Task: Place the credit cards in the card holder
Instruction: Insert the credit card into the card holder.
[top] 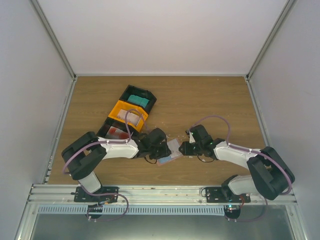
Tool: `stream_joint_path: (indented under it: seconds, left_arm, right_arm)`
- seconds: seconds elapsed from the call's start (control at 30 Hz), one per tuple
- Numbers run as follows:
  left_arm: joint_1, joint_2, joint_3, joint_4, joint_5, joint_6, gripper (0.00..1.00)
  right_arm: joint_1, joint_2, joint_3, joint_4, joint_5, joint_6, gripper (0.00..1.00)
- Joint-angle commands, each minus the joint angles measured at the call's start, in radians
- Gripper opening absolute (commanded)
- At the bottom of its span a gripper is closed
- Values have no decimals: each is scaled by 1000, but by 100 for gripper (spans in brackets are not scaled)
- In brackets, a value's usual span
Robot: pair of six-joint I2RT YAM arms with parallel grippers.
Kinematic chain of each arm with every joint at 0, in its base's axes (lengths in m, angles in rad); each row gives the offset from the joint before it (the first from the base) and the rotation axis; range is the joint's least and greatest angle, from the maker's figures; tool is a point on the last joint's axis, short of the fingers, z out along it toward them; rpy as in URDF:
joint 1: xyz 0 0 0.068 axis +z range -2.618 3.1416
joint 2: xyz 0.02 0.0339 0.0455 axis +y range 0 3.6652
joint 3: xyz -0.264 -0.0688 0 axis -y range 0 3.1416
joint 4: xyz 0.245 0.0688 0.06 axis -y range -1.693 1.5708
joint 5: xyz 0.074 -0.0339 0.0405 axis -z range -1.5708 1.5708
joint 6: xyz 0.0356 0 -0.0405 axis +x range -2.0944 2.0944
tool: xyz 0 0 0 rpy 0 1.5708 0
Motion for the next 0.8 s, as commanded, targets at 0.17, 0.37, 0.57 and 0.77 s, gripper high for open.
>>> stream_joint_path:
  seconds: [0.17,0.37,0.57,0.77]
  left_arm:
    - [-4,77,73,-8,-23,58,18]
    - [-2,113,91,-7,-13,62,17]
    - [-2,128,79,71,28,80,18]
    - [-2,138,85,155,71,137,18]
  right_arm:
    - [8,18,-28,-86,-6,-24,33]
    - [8,19,-28,-82,-5,-24,33]
    - [9,16,-30,-72,-28,-31,33]
    - [8,10,-30,-49,-91,-52,33]
